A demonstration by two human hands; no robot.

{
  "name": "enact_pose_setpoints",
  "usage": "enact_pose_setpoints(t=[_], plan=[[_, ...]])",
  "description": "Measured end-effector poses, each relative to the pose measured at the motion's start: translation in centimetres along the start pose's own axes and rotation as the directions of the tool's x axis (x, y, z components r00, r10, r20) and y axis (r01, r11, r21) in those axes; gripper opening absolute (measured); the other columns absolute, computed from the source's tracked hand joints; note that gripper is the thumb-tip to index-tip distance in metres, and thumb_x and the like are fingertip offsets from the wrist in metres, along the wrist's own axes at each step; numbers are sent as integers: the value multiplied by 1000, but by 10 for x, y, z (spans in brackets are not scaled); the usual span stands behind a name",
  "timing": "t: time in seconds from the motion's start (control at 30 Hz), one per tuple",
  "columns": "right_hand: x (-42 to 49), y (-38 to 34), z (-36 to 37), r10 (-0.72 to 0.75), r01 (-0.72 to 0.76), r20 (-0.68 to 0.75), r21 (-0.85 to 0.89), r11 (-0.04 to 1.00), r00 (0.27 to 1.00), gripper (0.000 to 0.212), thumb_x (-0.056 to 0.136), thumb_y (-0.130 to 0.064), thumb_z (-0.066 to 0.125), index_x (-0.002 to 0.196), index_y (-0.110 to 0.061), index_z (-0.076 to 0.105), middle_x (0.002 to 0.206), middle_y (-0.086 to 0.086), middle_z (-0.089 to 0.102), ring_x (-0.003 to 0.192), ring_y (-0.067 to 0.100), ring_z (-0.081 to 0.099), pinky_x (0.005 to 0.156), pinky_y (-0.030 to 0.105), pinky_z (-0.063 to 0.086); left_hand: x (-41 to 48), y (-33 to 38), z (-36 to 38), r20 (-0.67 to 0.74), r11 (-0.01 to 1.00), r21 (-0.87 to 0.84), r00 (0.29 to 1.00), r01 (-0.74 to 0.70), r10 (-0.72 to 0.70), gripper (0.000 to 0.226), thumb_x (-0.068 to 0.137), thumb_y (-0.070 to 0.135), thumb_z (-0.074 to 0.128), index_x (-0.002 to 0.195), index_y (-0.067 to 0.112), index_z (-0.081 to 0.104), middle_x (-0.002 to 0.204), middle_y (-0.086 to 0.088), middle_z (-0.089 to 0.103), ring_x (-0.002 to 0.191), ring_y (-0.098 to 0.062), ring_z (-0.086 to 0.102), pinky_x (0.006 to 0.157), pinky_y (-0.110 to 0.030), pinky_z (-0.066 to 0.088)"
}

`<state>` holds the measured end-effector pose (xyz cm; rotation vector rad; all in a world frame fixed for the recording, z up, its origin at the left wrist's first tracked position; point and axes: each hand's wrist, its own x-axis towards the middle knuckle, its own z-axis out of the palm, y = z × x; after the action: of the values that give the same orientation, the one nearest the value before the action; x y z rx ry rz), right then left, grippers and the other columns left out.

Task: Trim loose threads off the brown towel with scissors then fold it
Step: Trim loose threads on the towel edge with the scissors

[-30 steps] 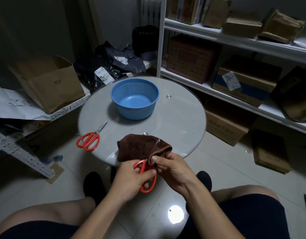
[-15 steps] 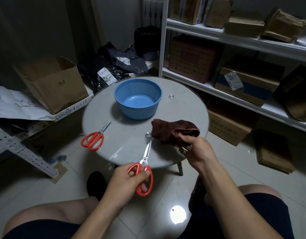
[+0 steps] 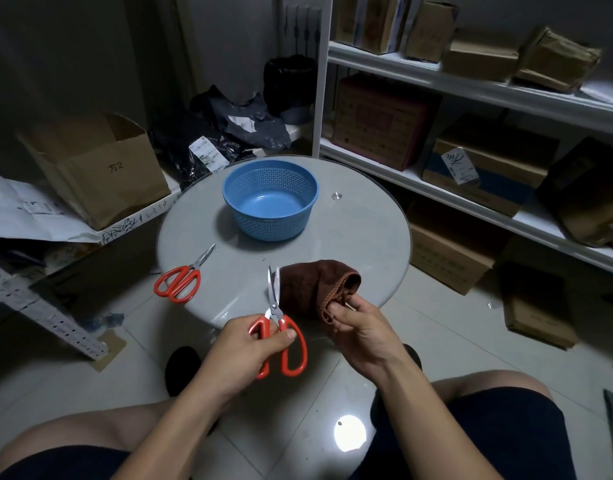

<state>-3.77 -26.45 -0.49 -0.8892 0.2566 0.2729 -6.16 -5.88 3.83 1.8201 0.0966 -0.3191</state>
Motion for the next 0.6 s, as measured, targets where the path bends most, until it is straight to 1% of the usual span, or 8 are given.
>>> enact_pose_setpoints(t=[0.07,0.1,0.2,0.27,0.4,0.47,0.5,0.6], plan=[[-2,4,2,13,-13,43,-7,1000,999,60,75,4,72,133,10,59,143,38,52,131,52,54,112,53,42,-1,7,1,65,999,42,998,5,-8,35,82,23,79,57,10,58,51,-4,59,46,-13,52,48,-23,41],[-4,4,4,17,-16,67,-15,1000,998,62,74,2,75,133,11,59,142,39,53,129,53,55,112,54,43,-1,10,2,82,998,58,997,4,-9,35,82,21,79,56,9,59,49,-3,61,44,-13,53,45,-22,41],[-6,0,11,37,-27,127,-74,997,991,63,63,-8,90,121,6,69,119,29,69,107,39,70,95,43,58,-1,18,4,128,999,43,991,30,-36,36,79,18,82,64,-5,59,53,-9,67,38,-17,49,43,-22,38],[-6,-2,14,52,-34,138,-128,991,989,66,58,-13,96,116,6,70,109,23,72,102,36,70,92,42,57,-1,21,5,186,998,40,981,56,-62,32,77,17,83,64,0,59,60,-17,72,36,-18,47,42,-23,36],[-6,-1,17,64,-34,132,-220,975,989,41,74,-1,81,108,17,66,96,24,71,95,38,66,87,42,56,0,24,6,267,994,79,959,75,-93,32,76,16,83,53,12,63,64,-20,73,35,-16,46,39,-23,36],[-7,1,20,55,-19,138,-252,968,989,40,78,1,77,108,23,62,100,28,69,95,40,64,87,44,55,0,25,9,308,994,81,946,79,-100,22,78,13,82,59,11,71,65,-22,73,34,-14,47,38,-22,36],[-8,1,21,39,-1,135,-268,963,990,40,78,1,77,109,23,62,102,31,68,96,40,65,89,46,54,-1,25,10,319,993,80,942,84,-105,20,79,11,81,61,8,71,66,-22,73,34,-14,48,38,-22,36],[-6,1,23,-3,21,68,-265,964,998,39,72,2,76,109,16,69,108,34,71,98,41,70,96,49,55,-2,23,10,334,992,89,936,89,-114,28,78,13,81,60,3,63,66,-22,74,36,-17,46,41,-24,36]])
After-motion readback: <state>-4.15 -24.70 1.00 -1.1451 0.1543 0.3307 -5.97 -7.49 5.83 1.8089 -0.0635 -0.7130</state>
